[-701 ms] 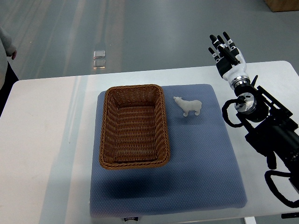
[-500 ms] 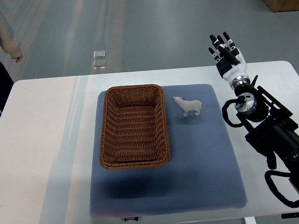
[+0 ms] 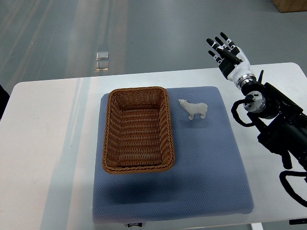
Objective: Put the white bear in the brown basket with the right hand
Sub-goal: 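Move the right hand over the white polar bear figurine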
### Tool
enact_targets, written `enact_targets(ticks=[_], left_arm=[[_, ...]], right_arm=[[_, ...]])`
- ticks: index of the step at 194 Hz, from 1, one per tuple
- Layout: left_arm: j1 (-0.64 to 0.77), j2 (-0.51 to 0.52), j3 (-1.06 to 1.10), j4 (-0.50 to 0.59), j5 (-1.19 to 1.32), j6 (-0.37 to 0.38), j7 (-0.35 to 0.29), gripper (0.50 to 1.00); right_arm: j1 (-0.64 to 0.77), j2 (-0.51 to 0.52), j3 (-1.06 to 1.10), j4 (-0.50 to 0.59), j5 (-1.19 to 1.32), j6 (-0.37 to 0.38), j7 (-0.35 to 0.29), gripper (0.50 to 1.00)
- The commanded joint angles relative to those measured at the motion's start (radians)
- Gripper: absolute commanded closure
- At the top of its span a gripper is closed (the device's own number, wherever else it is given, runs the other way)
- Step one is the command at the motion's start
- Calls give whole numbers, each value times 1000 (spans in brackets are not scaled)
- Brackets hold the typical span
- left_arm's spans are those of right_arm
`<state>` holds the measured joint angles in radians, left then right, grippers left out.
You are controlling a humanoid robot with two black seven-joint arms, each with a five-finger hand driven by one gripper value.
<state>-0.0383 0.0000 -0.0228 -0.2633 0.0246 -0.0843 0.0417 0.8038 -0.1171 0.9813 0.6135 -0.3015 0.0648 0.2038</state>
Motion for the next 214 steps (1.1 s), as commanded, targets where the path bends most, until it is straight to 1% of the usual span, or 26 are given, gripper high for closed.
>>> enact_targets(ticks=[1, 17, 25, 43, 56, 58, 62, 78, 87, 94, 104, 113, 123, 140, 163, 214], left_arm=[[0, 0, 1, -1, 1, 0, 0, 500], [0, 0, 1, -2, 1, 0, 0, 500], [0, 0, 1, -2, 1, -2, 0, 500], [0, 0, 1, -2, 1, 0, 0, 500], [0, 0, 1, -2, 1, 0, 0, 500], [0, 0, 1, -2, 1, 0, 0, 500], [0, 0, 1, -1, 1, 0, 0, 500], [-2, 0, 1, -1, 1, 0, 0, 500], [-2, 0, 1, -2, 1, 0, 0, 500], [-2, 0, 0, -2, 1, 0, 0, 500], [-2, 0, 1, -2, 1, 0, 0, 500], [-2, 0, 1, -2, 1, 0, 0, 500], [-2, 0, 1, -2, 1, 0, 0, 500], [-2, 0, 1, -2, 1, -2, 1, 500], [-3, 0, 0, -2, 1, -2, 1, 500], [-3, 0, 1, -2, 1, 0, 1, 500]], right_arm=[[51, -38, -99, 0, -24, 0, -14, 572], [98, -61, -204, 5, -47, 3, -44, 572], [136, -81, -286, 8, -90, 3, -72, 572], [196, -111, -440, 15, -202, 9, -107, 572], [258, -138, -602, 51, -349, 58, -162, 572], [258, -138, -602, 51, -349, 58, -162, 572], [284, -150, -673, 72, -419, 73, -193, 572], [373, -158, -828, 106, -536, 107, -268, 572], [417, -151, -892, 104, -559, 132, -307, 572], [455, -147, -960, 104, -562, 171, -343, 572], [489, -145, -1015, 106, -559, 227, -379, 572], [514, -144, -1027, 109, -559, 263, -402, 572], [523, -138, -1027, 109, -558, 280, -425, 572], [523, -130, -1026, 112, -556, 287, -445, 572], [517, -121, -1026, 112, -528, 287, -454, 572], [476, -99, -1026, 112, -530, 271, -454, 576]])
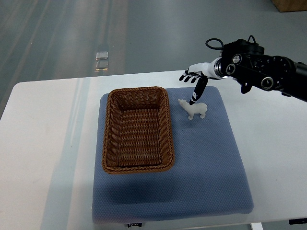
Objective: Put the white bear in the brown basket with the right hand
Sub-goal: 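Move the right hand over the white polar bear figurine, then lower the right hand and close its fingers around the white bear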
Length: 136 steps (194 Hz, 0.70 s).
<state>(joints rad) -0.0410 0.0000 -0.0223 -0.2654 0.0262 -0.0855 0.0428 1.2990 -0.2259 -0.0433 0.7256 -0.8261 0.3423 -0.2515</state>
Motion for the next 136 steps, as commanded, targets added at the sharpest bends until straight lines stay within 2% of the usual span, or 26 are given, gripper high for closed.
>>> enact_targets(ticks=[1, 37, 79, 94, 127, 136], left_arm=[[0, 0, 1, 0, 0, 1, 0, 500], [0, 0, 1, 0, 0, 0, 0, 500], [0, 0, 1, 2, 0, 1, 0, 500], [0, 0, 1, 2, 0, 1, 0, 500], [0, 0, 1, 2, 0, 1, 0, 500], [0, 0, -1, 2, 0, 1, 0, 500]], right_arm=[[-20, 10, -1, 0, -5, -6, 1, 576], [-63, 17, -7, -2, -19, -66, 1, 587], [-78, 17, -12, -2, -24, -74, 1, 599], [-81, 17, -10, 0, -22, -74, 1, 630], [-83, 17, -10, 8, -21, -72, 1, 636], [-87, 17, -10, 15, -22, -72, 1, 652]])
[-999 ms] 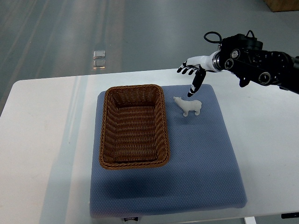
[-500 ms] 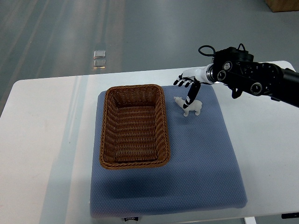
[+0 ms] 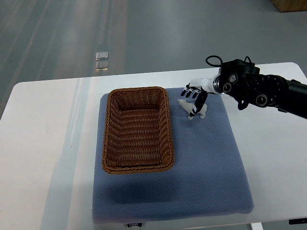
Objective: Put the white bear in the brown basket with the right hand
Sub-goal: 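Lower the right hand and close its fingers around the white bear, then lift the bear with the right hand and carry it toward the basket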
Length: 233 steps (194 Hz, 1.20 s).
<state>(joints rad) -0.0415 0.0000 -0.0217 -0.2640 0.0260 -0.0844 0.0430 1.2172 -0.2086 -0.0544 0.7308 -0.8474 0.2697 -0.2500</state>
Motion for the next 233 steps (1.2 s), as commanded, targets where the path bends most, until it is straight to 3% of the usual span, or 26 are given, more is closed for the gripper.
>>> enact_targets(ticks=[1, 27, 53, 74, 145, 233], left_arm=[[0, 0, -1, 0, 0, 0, 0, 500], [0, 0, 0, 2, 0, 0, 0, 500], [0, 0, 0, 0, 0, 0, 0, 500], [0, 0, 0, 2, 0, 0, 0, 500], [0, 0, 0, 2, 0, 0, 0, 500], [0, 0, 0, -1, 0, 0, 0, 500]], right_arm=[[-5, 0, 1, 10, -1, 0, 0, 652], [-8, -2, -1, 15, -1, 0, 0, 691], [-8, -3, -2, 21, -2, 2, 0, 844], [-8, -8, -2, 21, -2, 0, 0, 918], [18, -68, 2, 58, -2, 0, 2, 922], [288, -291, -2, 248, 16, 28, 2, 922]])
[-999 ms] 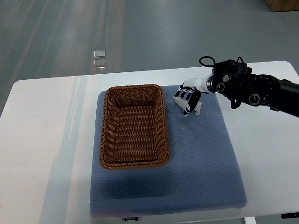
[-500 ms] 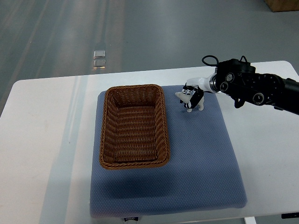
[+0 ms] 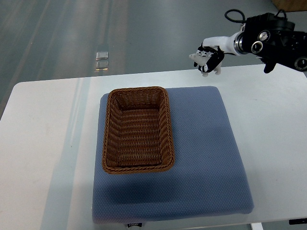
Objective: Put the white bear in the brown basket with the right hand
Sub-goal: 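Lift the bear with the right hand and carry it toward the basket, then lower the held bear into the brown wicker basket with the right hand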
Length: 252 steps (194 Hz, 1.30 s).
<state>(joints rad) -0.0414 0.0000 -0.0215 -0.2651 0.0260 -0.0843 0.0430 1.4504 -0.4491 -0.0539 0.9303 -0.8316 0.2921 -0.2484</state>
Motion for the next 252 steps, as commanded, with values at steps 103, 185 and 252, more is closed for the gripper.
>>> enact_targets(ticks=[103, 185, 252], left_arm=[[0, 0, 0, -2, 0, 0, 0, 500], [-2, 0, 0, -2, 2, 0, 0, 500], [-2, 0, 2, -2, 2, -2, 0, 500]], right_arm=[[39, 53, 5, 99, 37, -237, 28, 908], [-87, 339, -1, -8, 19, -304, 34, 901], [-196, 437, 11, -39, 17, -379, 44, 889]])
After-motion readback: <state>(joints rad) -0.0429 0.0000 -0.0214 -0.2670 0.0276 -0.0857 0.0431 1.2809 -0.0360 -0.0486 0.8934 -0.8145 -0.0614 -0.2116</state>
